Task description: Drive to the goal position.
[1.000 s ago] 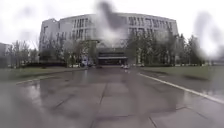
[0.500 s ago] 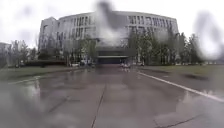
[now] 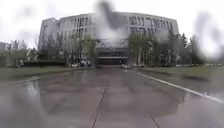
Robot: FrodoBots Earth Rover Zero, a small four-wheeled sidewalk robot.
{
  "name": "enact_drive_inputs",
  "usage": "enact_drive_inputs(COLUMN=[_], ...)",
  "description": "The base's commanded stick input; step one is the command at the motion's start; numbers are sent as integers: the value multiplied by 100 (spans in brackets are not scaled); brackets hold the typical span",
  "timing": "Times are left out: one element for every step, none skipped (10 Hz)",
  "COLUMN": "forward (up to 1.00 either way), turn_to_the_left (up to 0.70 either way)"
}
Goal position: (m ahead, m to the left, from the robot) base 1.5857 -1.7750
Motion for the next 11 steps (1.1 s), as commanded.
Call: enact_drive_inputs(forward=[70,70,70,70,70,70,70,70,70,70,70], turn_to_the_left=[0,0,0,0,0,0,0,0,0,0,0])
